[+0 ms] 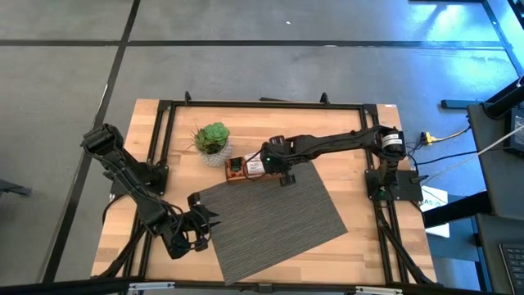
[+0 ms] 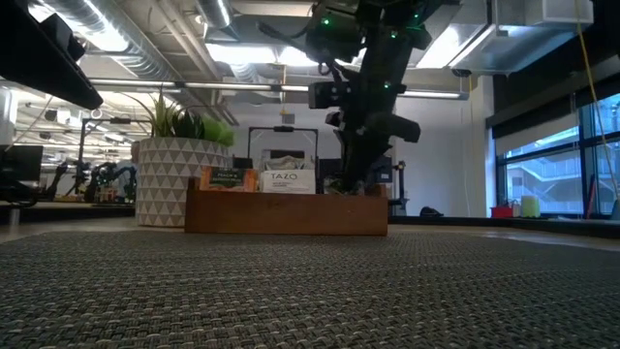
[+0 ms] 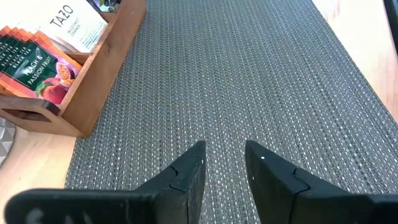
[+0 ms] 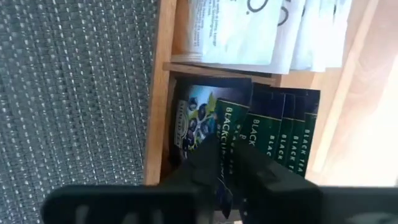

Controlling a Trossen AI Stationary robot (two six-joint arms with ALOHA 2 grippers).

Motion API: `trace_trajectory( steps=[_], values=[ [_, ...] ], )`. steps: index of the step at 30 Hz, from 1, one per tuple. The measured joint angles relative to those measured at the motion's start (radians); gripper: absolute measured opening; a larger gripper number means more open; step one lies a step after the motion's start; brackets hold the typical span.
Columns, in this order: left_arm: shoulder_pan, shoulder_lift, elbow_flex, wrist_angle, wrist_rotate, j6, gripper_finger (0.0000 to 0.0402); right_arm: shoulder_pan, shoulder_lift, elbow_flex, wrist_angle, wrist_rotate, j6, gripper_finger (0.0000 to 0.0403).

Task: Pick & Place Tea
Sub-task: Put the black tea bag into the right slot of the wooden organizer, then adjust the mat on the table

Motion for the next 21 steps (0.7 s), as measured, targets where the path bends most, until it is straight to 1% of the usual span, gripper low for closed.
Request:
trace_trajectory(
  steps=[5,8,11,16,18,21],
  values=[
    [0.0,0.0,0.0,0.0,-0.003,0.0,0.0109,0.0,0.0,0.0,0.0,0.072,0.009,0.0103],
    [0.0,0.0,0.0,0.0,-0.005,-0.003,0.0109,0.002,-0.004,0.009,-0.021,0.093,0.011,0.0126],
    [0.0,0.0,0.0,0.001,-0.008,-0.01,0.0109,0.002,-0.014,0.021,-0.032,0.092,0.028,0.0138],
    [0.004,0.012,0.0,0.03,-0.008,-0.002,0.0109,0.003,-0.057,0.031,-0.03,0.09,0.077,0.0142],
    [0.011,0.031,0.0,0.046,-0.007,0.009,0.0109,0.005,-0.089,0.031,-0.049,0.051,0.109,0.0142],
    [0.035,0.074,0.0,0.087,0.035,0.016,0.0109,0.005,-0.151,0.001,-0.074,-0.067,0.16,0.0142]
  ],
)
